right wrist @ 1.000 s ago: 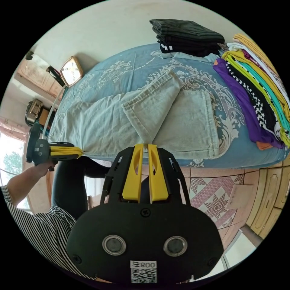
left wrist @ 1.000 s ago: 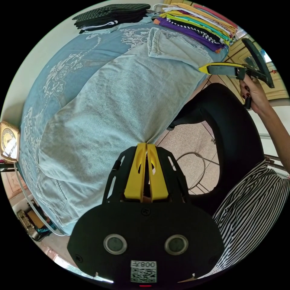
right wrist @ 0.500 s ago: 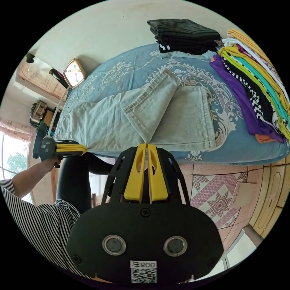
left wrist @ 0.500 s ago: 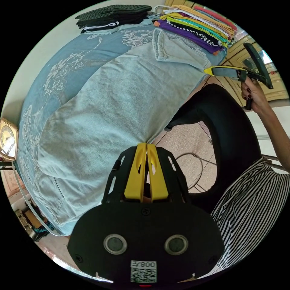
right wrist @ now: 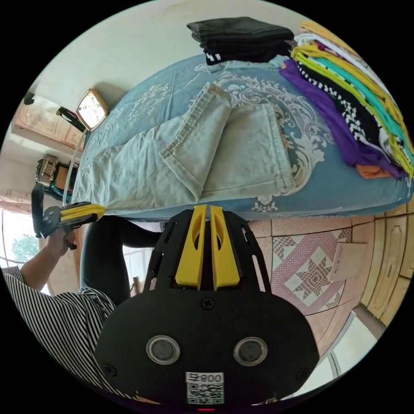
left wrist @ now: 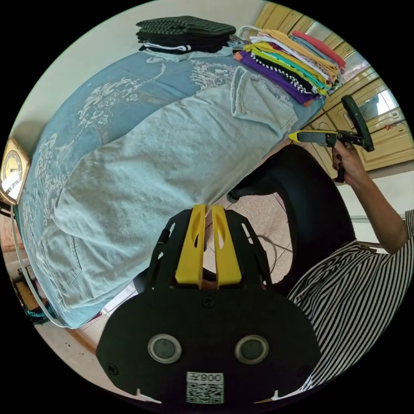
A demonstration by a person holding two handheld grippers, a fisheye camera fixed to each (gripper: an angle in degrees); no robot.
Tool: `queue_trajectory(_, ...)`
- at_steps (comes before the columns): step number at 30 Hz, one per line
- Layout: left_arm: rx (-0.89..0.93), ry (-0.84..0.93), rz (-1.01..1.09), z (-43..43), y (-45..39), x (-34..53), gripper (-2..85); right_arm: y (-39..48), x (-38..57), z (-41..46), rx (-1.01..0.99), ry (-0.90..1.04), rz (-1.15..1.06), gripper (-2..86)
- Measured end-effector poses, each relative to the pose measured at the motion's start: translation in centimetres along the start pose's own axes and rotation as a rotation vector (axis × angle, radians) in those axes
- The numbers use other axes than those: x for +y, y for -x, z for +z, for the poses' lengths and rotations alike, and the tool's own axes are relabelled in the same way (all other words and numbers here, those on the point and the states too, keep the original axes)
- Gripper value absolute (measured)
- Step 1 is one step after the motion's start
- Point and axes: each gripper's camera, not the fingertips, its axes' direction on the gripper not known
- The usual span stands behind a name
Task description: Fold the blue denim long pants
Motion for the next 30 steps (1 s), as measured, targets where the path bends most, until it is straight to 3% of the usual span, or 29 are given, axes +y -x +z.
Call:
queue_trajectory(6,0.101,-0.073,0.059,-1.0,-0.4,-2.9,1.2,8.1,-0.6,-2.0,0.189,-0.147,-0.258,6.6)
queue_trajectory(11,0.264,-0.129,-0.001,-0.3,1.9,-8.3,2.3,13.6,-2.4,1.8,0.336,-0.114,-0.480,7.6)
queue_trajectory(22,0.363,-0.070,0.027,4.0,3.9,-22.4,5.1,13.2,-1.2,6.0,0.392,-0.093,-0.496,3.1)
queue_trajectory(26,0.310,-0.007,0.034,5.6,3.9,-24.8,3.0,10.7,-0.2,5.8,0.305,-0.113,-0.459,1.1)
queue_trajectory(30,0.391,-0.017,0.034,5.1,4.5,-26.0,2.0,7.2,0.8,4.4,0.172,-0.147,-0.381,0.6)
